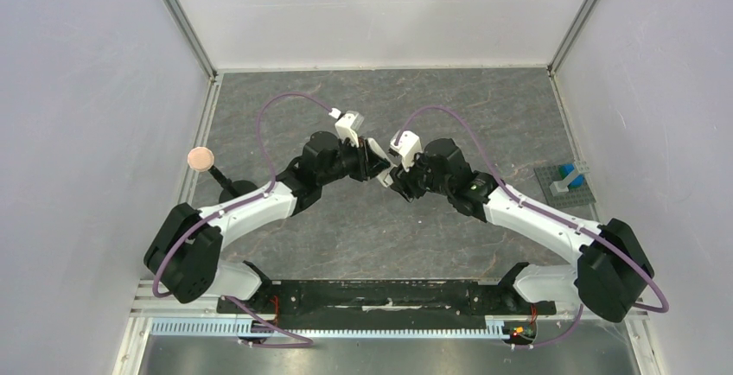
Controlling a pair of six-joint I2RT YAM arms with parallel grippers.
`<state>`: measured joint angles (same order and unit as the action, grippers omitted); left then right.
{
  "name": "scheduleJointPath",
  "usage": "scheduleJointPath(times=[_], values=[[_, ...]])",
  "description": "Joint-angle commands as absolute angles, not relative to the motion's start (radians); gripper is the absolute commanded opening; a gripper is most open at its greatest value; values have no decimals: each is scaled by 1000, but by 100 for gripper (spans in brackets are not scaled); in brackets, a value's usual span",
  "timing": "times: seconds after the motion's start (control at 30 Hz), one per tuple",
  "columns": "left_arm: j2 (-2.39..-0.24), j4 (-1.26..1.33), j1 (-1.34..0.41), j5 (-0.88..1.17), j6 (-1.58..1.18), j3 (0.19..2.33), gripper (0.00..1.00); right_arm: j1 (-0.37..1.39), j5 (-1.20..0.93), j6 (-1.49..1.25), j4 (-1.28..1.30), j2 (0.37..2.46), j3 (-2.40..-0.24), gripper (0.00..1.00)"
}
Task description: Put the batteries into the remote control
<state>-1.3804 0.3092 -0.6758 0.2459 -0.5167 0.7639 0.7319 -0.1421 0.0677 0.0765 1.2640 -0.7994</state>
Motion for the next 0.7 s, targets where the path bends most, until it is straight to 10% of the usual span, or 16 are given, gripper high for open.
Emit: scheduleJointPath(times=[0.0,0.67], values=[[-1381,332,-688,283,-481,813,2,745,-134,81,48,1276,-850,32],[-1391,331,-713,274,-479,810,2,750,-114,1,59,1285,-919,31]])
